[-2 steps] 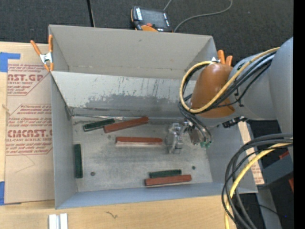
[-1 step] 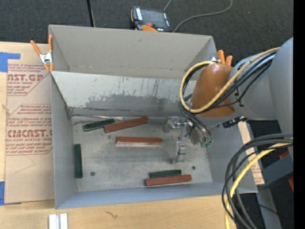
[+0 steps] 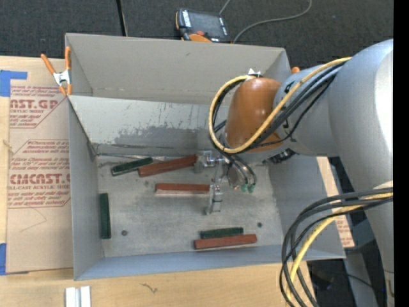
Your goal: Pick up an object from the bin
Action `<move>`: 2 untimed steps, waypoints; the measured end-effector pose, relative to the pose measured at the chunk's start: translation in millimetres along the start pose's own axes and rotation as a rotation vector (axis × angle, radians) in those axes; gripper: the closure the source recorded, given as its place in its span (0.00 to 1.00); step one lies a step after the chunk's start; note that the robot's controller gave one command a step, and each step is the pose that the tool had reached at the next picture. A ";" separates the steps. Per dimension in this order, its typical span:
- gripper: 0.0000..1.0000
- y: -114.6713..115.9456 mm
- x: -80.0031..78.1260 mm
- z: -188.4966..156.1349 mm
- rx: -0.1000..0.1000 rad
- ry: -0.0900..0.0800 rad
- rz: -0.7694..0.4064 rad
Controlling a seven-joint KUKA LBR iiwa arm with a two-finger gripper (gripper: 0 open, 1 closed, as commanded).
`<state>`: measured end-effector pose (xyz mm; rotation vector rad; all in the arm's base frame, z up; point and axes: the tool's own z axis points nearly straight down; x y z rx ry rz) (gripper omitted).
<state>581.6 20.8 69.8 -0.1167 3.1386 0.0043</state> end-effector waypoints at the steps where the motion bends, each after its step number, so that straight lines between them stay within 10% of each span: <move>1: 1.00 -3.8 0.2 -0.4 0.002 0.000 0.005; 2: 1.00 8.9 22.5 -166.3 0.004 -0.009 -0.182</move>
Offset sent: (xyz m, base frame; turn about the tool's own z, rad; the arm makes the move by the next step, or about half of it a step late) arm 0.0000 0.0000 0.0000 0.0000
